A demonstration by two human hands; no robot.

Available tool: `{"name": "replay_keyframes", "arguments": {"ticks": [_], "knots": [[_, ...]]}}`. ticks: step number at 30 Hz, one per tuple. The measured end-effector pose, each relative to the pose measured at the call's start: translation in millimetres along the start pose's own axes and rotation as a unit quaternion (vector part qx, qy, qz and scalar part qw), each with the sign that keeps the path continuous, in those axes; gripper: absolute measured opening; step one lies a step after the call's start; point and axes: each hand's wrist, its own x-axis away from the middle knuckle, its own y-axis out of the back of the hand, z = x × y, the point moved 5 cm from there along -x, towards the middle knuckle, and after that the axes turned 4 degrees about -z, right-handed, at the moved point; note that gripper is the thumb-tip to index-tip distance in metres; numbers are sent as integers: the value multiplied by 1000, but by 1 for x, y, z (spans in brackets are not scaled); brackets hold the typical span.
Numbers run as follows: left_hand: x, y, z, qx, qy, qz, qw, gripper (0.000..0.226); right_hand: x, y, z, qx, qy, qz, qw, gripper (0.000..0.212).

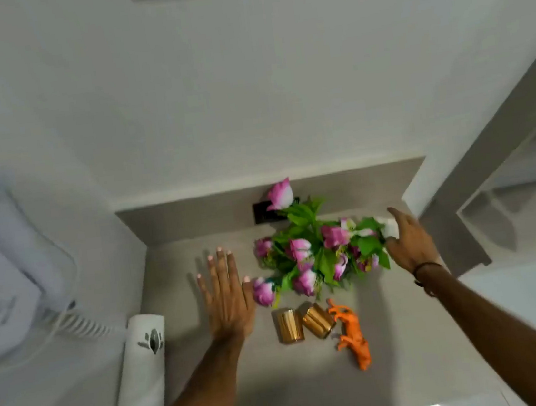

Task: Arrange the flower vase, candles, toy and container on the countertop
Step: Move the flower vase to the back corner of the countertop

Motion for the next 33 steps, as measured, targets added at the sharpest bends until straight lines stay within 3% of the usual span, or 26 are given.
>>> {"name": "replay_keyframes", "arguments": {"ticks": [3,6,10,17,21,25,27,29,31,33], "knots": [[30,-37,15,8,73,85,994,72,-9,-22,-23,115,37,76,990,91],[62,-67,23,9,81,123,989,74,-18,-40,-31,240,73,101,963,103],[64,-77,28,-14,63,94,993,72,-40,-46,-26,271,119,72,952,101],[66,-84,34,-1,73,110,991,76,-71,-36,-30,161,104,95,977,74],[67,-88,36,-13,76,105,992,78,-86,-28,-62,59,4,97,994,50],[67,-93,40,-12,84,111,990,80,-95,-33,-96,32,-62,174,982,47],[68,-94,39,-10,90,113,989,81,-98,-40,-123,-26,-165,183,969,14],[68,-96,40,-13,93,116,989,81,-91,-42,-138,-53,-247,213,944,27],[67,-96,39,-15,90,114,989,81,-81,-38,-138,-22,-258,266,929,18],[66,-95,36,-9,87,117,989,82,-84,-33,-132,-70,-238,217,944,15]]}}
